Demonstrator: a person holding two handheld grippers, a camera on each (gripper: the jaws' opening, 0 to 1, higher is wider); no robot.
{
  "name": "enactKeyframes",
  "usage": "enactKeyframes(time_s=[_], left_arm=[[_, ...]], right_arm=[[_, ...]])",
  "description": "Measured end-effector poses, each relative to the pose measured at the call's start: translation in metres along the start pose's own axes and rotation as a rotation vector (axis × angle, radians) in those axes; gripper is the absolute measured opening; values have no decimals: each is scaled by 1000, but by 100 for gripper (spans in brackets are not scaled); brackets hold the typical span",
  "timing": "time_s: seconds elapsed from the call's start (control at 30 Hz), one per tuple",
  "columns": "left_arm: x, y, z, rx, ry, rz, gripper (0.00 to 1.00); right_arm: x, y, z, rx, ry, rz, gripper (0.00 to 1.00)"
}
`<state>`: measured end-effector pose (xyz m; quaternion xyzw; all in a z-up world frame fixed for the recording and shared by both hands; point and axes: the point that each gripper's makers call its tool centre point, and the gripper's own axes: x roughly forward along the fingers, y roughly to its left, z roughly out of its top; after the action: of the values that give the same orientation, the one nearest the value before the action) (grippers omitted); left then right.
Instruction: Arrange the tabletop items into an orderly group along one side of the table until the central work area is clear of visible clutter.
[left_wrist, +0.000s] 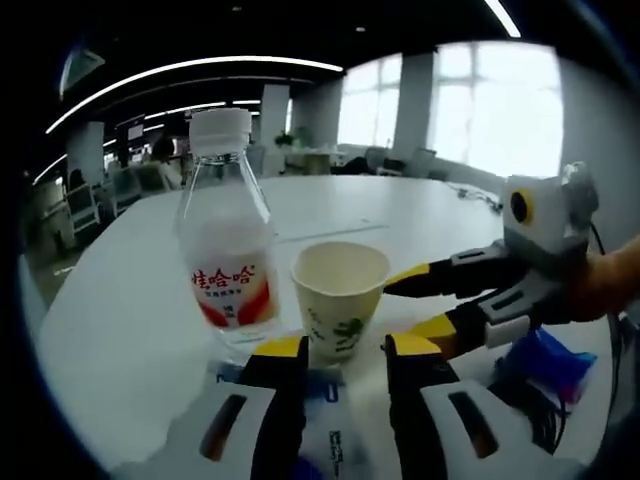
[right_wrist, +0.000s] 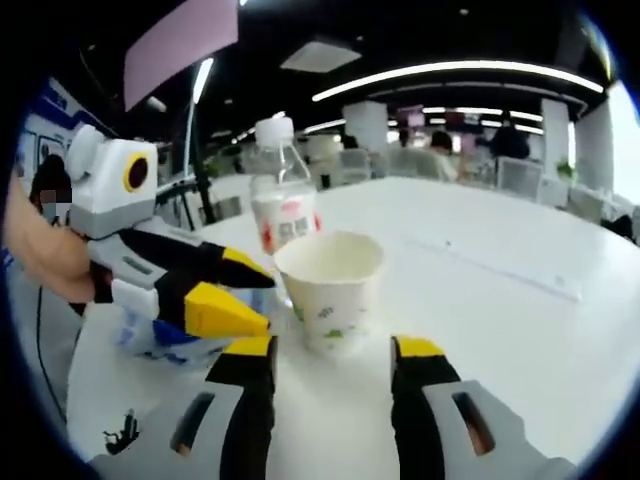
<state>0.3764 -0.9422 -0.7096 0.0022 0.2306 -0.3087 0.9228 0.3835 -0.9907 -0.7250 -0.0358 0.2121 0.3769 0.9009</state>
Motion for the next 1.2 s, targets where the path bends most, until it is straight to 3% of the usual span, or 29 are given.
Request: enactKeyframes(time_s=[0.27, 0.4, 0.57, 0.7, 0.83, 0.9, 1.2], left_arm=[[-17, 3, 1, -33, -2, 17, 47], [-27, -1, -3, -79, 6, 4, 62], [-40, -3, -7, -94, 8, 17, 72], [-50, -5, -6, -93, 12, 30, 84], [-61, -1, -1, -104, 6, 39, 88], [-65, -1, 0, -131, 13, 40, 92], [-85, -5, 7, -120, -2, 49, 95]], right_arm=[[-9, 6, 5, 2, 2, -4, 49], [-17, 8, 13, 18, -16, -12, 53], [-24, 10, 20, 20, -30, -9, 57], [-30, 13, 21, 37, -26, -9, 63], [-36, 16, 22, 81, -20, -11, 72], [-41, 19, 23, 87, -17, -12, 73], [-65, 19, 32, 102, -30, -33, 77]])
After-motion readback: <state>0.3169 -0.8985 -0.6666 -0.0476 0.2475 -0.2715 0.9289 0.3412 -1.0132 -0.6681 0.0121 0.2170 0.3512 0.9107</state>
